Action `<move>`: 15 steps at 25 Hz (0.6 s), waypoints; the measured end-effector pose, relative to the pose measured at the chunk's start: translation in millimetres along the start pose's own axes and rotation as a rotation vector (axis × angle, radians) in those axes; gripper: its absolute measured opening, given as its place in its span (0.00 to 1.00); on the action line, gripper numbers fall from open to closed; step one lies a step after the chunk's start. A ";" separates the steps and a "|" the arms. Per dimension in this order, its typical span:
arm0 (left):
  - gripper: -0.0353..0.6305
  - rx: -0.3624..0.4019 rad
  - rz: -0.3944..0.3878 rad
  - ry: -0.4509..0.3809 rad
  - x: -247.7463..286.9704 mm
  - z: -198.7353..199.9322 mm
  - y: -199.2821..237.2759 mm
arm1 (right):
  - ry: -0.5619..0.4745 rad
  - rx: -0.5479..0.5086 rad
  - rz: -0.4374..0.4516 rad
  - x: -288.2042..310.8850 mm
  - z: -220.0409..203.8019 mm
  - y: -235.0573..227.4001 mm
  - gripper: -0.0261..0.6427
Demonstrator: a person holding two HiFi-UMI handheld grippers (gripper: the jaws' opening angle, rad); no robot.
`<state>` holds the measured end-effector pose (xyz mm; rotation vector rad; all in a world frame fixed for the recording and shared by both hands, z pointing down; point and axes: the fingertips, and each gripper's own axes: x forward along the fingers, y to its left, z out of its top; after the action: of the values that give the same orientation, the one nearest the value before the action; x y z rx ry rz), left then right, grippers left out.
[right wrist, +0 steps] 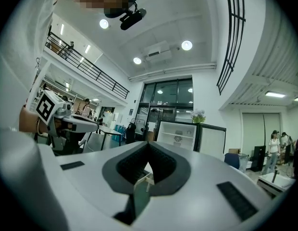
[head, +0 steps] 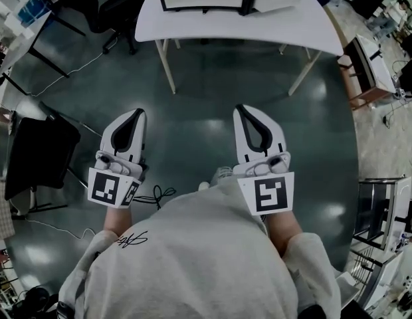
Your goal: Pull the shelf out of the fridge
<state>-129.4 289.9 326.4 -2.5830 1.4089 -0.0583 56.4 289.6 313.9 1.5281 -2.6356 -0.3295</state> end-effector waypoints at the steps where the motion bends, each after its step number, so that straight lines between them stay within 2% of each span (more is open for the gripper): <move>1: 0.06 0.001 -0.003 0.001 0.2 -0.7 0.8 | -0.002 -0.002 -0.005 0.4 0.5 -0.1 0.06; 7: 0.06 -0.009 -0.005 -0.001 4.5 -3.6 4.5 | 0.005 -0.001 -0.018 2.4 -2.2 -2.7 0.06; 15: 0.06 -0.021 0.021 0.001 31.0 -17.8 25.5 | 0.008 -0.006 -0.006 34.7 -14.6 -18.9 0.06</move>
<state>-135.9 247.8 337.1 -2.5852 1.4448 -0.0423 57.5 248.4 322.5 1.5321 -2.6219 -0.3304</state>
